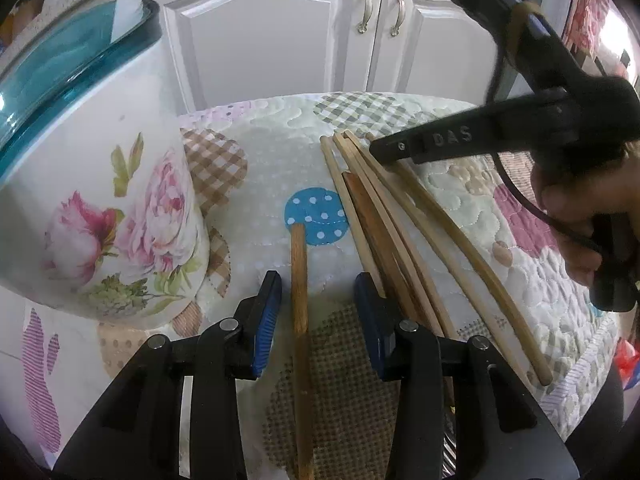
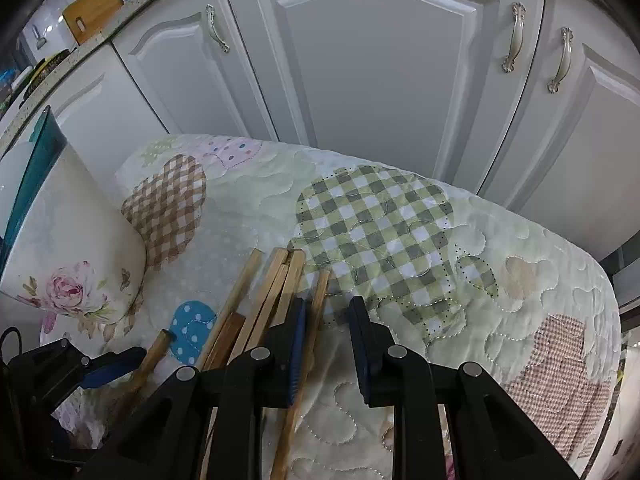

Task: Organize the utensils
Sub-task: 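Close the right tool on a chopstick while the left tool lifts its chopstick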

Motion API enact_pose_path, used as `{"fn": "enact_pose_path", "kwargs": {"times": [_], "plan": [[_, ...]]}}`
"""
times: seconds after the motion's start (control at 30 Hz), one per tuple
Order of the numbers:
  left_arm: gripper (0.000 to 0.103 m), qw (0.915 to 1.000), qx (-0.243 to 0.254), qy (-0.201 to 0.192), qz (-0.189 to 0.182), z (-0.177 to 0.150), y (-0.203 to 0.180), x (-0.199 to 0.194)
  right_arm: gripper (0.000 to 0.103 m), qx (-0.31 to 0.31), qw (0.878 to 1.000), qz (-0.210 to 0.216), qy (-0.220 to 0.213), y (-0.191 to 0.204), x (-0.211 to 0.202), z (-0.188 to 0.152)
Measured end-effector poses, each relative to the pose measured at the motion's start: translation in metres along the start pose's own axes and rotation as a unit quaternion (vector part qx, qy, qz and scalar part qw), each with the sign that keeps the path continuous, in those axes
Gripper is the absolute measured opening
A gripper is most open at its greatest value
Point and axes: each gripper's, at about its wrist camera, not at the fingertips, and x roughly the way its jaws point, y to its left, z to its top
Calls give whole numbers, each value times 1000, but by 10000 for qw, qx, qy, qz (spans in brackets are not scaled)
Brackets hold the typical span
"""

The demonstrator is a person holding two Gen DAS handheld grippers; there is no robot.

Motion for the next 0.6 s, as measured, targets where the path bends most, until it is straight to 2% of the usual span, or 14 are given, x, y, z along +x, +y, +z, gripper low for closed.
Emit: {"fn": "enact_pose_path", "kwargs": {"times": [0.1,0.23,0.3,0.43,0.6], "plan": [[37,10000,-77,46,-3,1,3,-3,21,-144,9996,-225,56,9,5,9],[36,9976,-478,72,-487,4,17,-6,18,-395,9977,-508,215,24,11,15],[36,9968,-576,63,-544,4,22,-5,18,-313,9980,-469,272,22,12,18],[36,9978,-555,94,-349,4,18,-4,17,-309,9978,-484,320,21,12,22],[36,9987,-458,107,203,14,4,7,17,-406,9976,-522,212,23,13,17]]}}
